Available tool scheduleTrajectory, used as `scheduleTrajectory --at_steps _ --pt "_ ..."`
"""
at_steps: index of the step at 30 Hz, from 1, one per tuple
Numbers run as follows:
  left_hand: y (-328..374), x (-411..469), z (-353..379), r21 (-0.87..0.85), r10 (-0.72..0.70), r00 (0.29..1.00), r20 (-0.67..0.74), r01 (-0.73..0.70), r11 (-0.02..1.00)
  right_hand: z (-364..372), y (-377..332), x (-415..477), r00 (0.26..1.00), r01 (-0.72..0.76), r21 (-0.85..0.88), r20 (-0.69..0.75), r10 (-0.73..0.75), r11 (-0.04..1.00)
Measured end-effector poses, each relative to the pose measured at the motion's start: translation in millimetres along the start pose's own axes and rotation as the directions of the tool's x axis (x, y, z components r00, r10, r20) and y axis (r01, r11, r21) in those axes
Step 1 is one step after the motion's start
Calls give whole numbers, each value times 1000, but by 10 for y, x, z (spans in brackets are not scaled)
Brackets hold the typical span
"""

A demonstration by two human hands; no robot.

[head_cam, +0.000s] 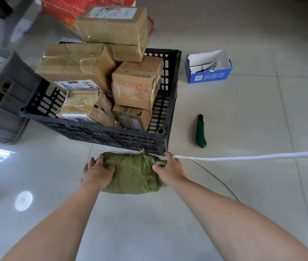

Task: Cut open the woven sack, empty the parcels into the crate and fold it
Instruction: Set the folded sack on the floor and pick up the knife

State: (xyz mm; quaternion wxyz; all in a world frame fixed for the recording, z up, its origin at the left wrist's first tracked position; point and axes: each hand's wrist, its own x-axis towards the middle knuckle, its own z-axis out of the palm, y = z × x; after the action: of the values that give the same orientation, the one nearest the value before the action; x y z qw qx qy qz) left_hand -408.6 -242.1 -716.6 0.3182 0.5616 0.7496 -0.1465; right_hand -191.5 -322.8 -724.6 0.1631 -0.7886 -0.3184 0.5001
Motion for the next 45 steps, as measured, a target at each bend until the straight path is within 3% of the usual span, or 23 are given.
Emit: scheduleTrajectory --at_steps 5,15,18,21,28,33,39,45 --pt "114 -106 64 108 60 989 -136 -45 993 -164 44 -48 1000 20 -2 -19 -20 1000" --pt "354 -306 1 -5 165 949 -270 -173 985 -393 22 16 994 20 157 -112 -2 987" --pt "423 -376 28 -99 226 940 -256 -258 961 -497 17 51 990 22 164 -144 2 986" --pt "501 -466 67 -80 289 929 -231 -314 946 -568 25 94 988 -2 186 -149 30 982" --pt "776 -701 169 -128 436 899 -50 -439 890 -680 -7 230 977 -29 467 -173 124 884" --pt "1051 -771 273 -234 455 890 -39 -450 862 -822 -31 390 953 22 322 -292 78 946" --pt "1188 -794 331 -209 435 900 8 -424 881 -935 15 514 959 -89 150 -253 125 985" --pt "1294 -868 459 -205 434 897 84 -410 889 -1005 64 623 967 -80 29 -241 85 996"
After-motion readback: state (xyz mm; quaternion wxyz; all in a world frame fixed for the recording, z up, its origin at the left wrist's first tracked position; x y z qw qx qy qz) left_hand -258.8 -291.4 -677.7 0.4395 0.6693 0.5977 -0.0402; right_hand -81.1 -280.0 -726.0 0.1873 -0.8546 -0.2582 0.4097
